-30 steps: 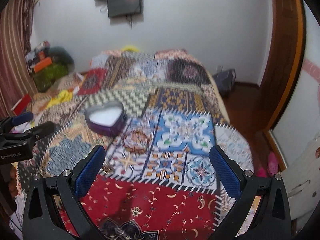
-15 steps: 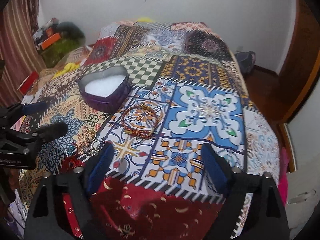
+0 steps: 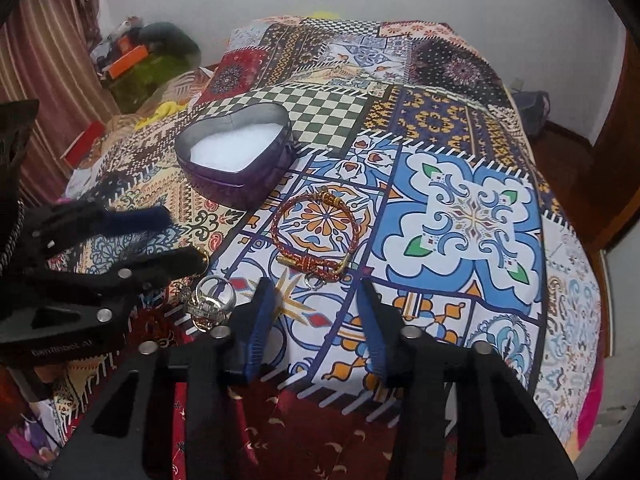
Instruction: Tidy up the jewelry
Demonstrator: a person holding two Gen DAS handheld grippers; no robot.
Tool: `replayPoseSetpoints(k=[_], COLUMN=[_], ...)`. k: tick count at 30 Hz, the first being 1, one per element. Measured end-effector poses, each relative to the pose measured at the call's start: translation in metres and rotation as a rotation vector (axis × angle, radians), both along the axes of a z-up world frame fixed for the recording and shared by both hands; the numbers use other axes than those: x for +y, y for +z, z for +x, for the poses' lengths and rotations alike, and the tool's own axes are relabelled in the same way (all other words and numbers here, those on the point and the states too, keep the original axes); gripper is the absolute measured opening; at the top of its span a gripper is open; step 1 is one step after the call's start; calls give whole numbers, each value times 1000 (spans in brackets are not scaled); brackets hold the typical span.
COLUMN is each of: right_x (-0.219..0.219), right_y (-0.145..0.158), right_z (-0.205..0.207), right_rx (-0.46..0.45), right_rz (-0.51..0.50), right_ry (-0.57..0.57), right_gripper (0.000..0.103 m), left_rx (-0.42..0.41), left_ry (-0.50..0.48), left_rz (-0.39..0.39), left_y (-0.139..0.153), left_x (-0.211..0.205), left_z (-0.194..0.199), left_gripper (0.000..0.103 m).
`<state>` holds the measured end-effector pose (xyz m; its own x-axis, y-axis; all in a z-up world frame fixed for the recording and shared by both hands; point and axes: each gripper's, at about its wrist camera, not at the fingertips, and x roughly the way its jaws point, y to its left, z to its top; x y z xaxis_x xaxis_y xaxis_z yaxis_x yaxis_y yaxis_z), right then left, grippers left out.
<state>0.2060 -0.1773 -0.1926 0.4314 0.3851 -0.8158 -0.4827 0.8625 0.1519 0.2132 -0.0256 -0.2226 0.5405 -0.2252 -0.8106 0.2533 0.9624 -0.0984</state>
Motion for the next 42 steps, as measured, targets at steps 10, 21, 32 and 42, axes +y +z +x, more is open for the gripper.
replayPoseSetpoints(k=[10,21,32,42], right_x=[3,11,7,10], right_y=[-3,-4,6,44], right_z=[7,8,-2,-15], right_rx=[23,14,-4,-89], right_rz=[12,-11,-6,28], right_ry=[19,49,29,25], right_gripper=[26,10,10,10], left_rx=[29,29,-24,-108], left_ry=[-37,-26,12,68], left_rz=[-75,-118,-137,-147], left_y=[-4,-4,22,55], left_x=[-3,1,13,35], left_z=[4,3,-12,-23], left_gripper=[18,7,7,7])
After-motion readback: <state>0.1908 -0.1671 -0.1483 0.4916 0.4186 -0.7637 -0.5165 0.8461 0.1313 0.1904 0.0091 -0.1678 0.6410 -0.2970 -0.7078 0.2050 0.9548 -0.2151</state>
